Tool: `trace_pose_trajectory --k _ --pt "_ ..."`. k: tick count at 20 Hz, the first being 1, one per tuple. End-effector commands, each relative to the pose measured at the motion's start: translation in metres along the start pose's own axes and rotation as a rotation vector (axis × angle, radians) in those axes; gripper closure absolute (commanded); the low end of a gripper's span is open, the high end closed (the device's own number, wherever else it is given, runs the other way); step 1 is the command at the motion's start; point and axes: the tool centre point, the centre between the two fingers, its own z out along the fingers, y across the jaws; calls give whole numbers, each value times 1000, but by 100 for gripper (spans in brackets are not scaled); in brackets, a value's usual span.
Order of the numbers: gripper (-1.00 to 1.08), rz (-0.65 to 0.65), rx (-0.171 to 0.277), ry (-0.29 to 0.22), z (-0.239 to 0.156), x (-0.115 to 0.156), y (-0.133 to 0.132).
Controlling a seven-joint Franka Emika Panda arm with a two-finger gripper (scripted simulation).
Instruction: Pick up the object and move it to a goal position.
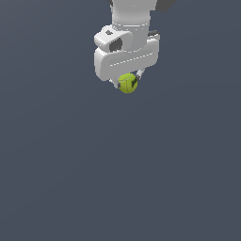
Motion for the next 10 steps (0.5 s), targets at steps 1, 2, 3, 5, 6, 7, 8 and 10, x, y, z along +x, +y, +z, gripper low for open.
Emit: trace_pose_trajectory --k 1,2,3,5,6,7,8,10 --pt "108 0 0 1 -27 -2 -1" --pt "108 0 0 1 -38 -3 -2" --pt "108 0 0 1 -48 -3 -2" --pt "108 1 0 0 -67 -4 -2" --pt "108 1 0 0 -75 -5 -3" --pt "108 1 0 0 -83 -5 -3" --pt "108 1 0 0 -90 -5 -3" --pt "108 1 0 0 -103 -6 -3"
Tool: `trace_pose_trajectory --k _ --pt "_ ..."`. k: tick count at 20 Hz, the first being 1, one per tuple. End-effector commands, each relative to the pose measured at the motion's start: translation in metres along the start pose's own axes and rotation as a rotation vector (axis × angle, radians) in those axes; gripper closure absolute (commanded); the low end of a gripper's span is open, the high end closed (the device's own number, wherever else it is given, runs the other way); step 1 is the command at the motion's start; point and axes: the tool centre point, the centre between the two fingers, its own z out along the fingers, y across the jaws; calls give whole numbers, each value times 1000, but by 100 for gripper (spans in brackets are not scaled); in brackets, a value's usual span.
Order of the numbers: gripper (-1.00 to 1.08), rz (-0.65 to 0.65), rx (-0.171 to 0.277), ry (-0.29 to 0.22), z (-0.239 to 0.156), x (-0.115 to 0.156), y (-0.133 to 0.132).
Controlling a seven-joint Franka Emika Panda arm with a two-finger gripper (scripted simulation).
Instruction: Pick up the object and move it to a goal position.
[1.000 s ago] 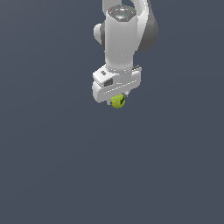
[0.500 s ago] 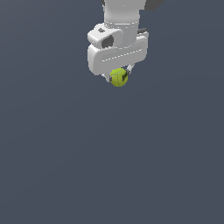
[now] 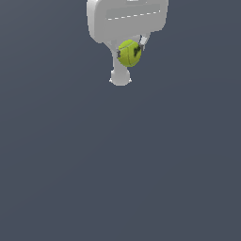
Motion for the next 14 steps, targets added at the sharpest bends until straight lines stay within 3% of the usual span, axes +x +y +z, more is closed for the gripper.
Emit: trace_pose_trajectory --k 1,14 --pt "108 1 0 0 -17 -1 0" --pt "108 1 0 0 -48 0 0"
